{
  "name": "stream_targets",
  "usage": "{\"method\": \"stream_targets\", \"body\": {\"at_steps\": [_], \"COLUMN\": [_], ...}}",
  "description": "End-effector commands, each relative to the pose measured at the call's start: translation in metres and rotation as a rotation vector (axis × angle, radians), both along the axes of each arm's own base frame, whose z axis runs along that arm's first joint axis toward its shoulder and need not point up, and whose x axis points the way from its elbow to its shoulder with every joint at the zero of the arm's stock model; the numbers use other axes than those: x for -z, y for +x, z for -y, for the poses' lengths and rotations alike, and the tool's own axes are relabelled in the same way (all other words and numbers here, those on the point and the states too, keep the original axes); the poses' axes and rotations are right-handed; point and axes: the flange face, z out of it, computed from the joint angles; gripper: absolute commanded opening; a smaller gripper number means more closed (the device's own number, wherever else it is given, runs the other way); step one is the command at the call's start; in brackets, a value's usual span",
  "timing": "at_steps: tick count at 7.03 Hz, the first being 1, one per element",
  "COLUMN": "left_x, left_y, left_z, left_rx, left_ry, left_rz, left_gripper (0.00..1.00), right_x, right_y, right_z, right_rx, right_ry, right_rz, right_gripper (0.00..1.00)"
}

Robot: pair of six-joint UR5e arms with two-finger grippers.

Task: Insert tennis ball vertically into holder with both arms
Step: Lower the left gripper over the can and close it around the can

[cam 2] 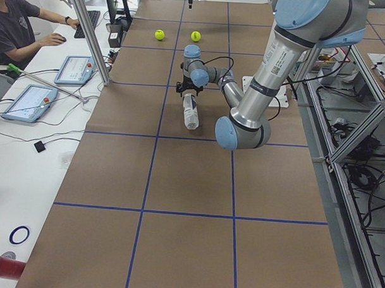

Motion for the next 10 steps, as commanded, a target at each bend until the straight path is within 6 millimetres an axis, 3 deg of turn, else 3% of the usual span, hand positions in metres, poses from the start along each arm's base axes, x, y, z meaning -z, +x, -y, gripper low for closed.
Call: {"method": "stream_targets", "body": {"at_steps": [1, 8, 9, 10], "left_x": [-0.005, -0.013, -0.013, -0.013], "left_y": [0.0, 0.011, 0.011, 0.011], "left_z": [-0.001, -0.008, -0.008, -0.008], "left_rx": [0.0, -0.021, -0.021, -0.021], "left_ry": [-0.003, -0.007, -0.007, -0.008], "left_rz": [0.007, 0.022, 0.022, 0.023], "left_gripper": [0.99, 0.99, 0.94, 0.83], "right_x": [0.0, 0.001, 0.001, 0.0], "right_y": [0.0, -0.004, -0.004, -0.004], "right_z": [0.0, 0.0, 0.0, 0.0], "right_rx": [0.001, 0.007, 0.007, 0.007], "right_ry": [0.0, -0.001, -0.001, -0.004], "right_rz": [0.0, 0.002, 0.002, 0.001], "right_gripper": [1.0, 1.0, 1.0, 1.0]}}
